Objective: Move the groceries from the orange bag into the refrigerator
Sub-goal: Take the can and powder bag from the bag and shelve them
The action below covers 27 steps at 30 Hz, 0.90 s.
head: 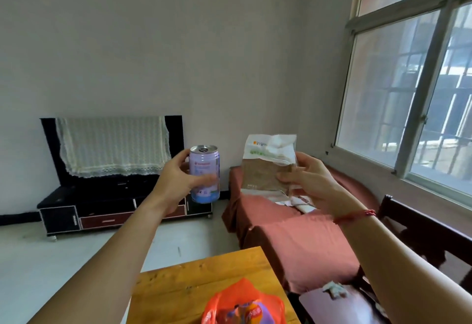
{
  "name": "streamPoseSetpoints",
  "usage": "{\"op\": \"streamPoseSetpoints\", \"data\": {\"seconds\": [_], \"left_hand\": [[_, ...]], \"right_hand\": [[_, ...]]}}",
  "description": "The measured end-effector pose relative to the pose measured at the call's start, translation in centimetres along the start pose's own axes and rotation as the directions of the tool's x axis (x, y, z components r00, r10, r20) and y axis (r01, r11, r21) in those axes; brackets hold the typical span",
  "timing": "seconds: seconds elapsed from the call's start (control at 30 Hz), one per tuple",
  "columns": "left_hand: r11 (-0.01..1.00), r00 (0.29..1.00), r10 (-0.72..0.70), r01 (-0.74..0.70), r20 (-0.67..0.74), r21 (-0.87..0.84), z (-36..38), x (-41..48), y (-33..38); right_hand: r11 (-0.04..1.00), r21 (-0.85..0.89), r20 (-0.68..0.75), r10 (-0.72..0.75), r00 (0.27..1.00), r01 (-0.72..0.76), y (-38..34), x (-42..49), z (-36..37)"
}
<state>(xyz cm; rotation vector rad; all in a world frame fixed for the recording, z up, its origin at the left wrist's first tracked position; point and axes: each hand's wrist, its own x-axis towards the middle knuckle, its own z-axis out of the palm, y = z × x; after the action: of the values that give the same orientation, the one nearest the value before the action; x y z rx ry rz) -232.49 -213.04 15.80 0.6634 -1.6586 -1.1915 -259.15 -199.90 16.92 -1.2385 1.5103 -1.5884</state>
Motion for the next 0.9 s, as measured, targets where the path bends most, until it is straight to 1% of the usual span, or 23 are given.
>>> {"op": "streamPoseSetpoints", "data": {"seconds": [0.2,0.43,0.63,0.8,0.9], "left_hand": [[1.0,1.0,-0.01,0.01,0.003,-0.006,0.0,-0.6,0.0],[1.0,0.999,0.002,-0.001,-0.047,0.026,0.1,-1.5,0.4],[0.996,0.989,-0.009,0.021,-0.145,0.083,-2.6,-3.6,0.9],[0.991,0.974,-0.012,0.042,-0.226,0.127,-6.2,-6.1,1.8],[0.985,0.962,-0.003,0.05,-0.273,0.164,-8.8,-8.4,2.6]], "right_hand": [[1.0,-0.02,-0.031,-0.009,0.999,0.009,0.4,0.1,0.1],[1.0,-0.001,0.009,-0.01,1.0,0.01,0.8,0.2,0.6],[0.999,-0.032,0.108,-0.013,0.994,0.016,0.6,0.3,3.2],[1.0,0.005,0.176,-0.016,0.984,0.016,0.2,0.5,7.4],[0.999,0.043,0.256,-0.032,0.966,0.022,-0.1,0.4,10.8]]}}
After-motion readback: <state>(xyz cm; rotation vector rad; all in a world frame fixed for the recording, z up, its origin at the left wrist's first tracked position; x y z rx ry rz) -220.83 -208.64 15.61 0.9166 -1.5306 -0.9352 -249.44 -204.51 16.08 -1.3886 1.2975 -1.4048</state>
